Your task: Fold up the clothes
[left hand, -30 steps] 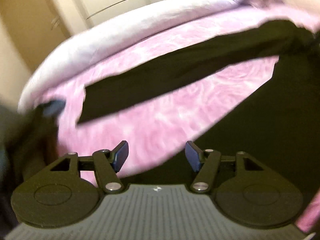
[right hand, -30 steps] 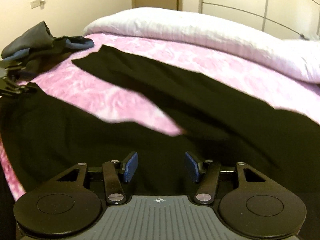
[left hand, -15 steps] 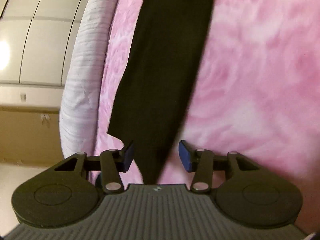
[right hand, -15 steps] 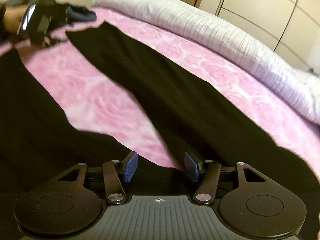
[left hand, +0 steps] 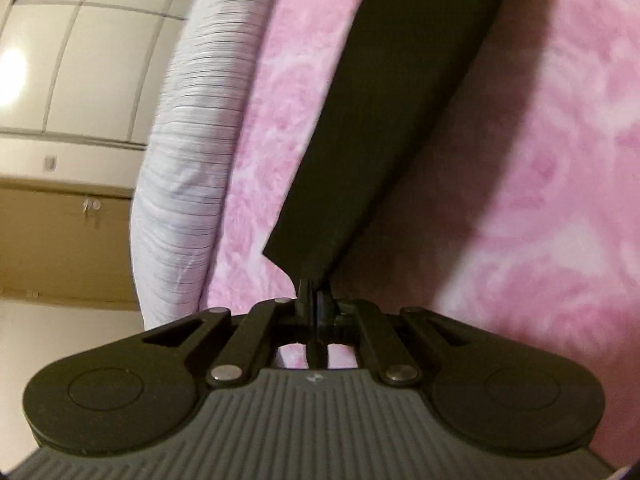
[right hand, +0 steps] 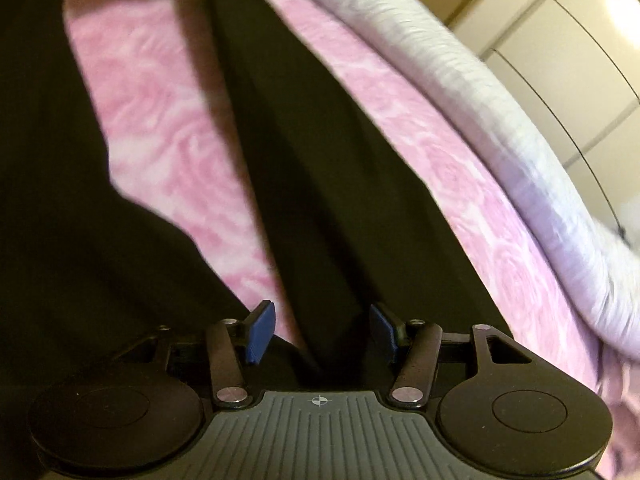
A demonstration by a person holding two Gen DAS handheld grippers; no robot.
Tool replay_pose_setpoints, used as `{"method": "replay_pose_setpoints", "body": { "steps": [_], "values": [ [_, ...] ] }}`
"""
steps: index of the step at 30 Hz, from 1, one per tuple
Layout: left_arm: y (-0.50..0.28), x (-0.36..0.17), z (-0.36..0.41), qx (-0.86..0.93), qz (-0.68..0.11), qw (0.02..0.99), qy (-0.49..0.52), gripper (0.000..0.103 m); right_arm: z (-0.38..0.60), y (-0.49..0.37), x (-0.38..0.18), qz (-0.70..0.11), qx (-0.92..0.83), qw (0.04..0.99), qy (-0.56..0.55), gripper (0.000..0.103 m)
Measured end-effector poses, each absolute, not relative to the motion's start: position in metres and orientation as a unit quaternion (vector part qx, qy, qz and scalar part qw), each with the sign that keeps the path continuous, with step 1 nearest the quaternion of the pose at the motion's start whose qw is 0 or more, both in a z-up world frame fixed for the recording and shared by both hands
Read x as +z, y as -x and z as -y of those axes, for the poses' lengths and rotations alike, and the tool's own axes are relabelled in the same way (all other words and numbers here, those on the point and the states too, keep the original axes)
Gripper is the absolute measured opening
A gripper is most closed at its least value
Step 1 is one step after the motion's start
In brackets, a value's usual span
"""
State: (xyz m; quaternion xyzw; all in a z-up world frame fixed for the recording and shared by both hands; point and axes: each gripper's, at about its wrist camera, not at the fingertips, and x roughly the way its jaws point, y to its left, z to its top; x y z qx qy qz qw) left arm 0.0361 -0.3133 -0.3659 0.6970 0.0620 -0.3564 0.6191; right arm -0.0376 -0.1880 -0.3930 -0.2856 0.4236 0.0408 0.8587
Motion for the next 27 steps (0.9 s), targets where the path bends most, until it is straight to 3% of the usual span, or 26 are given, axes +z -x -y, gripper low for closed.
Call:
{"method": "replay_pose_setpoints", "body": {
  "steps": [8,14,16,20,27],
  "values": [
    [-0.013,-0.401,0.285,-0.347,-0.077,0.563,-0.747,0.001,0.203,0.048,-0.379,-0.433,0.038,0.878,0.202,0.055],
    [-0.009,-0.403,0.268,-0.320,-0.086,0.572,-0.750,0.015,0.215,0.055,-0.353,-0.405,0.020,0.906,0.120,0.056],
    [-0.010,-0.388,0.265,-0.325,-0.105,0.597,-0.726,0.017,0.222,0.049,-0.349,-0.399,0.012,0.912,0.095,0.056],
    [-0.010,-0.349,0.271,-0.359,-0.143,0.667,-0.638,0.031,0.236,0.039,-0.344,-0.381,-0.004,0.923,0.049,0.056],
    [-0.036,-0.349,0.345,-0.438,-0.226,0.721,-0.487,0.032,0.284,0.027,-0.362,-0.397,-0.077,0.913,-0.049,0.056]
  ]
}}
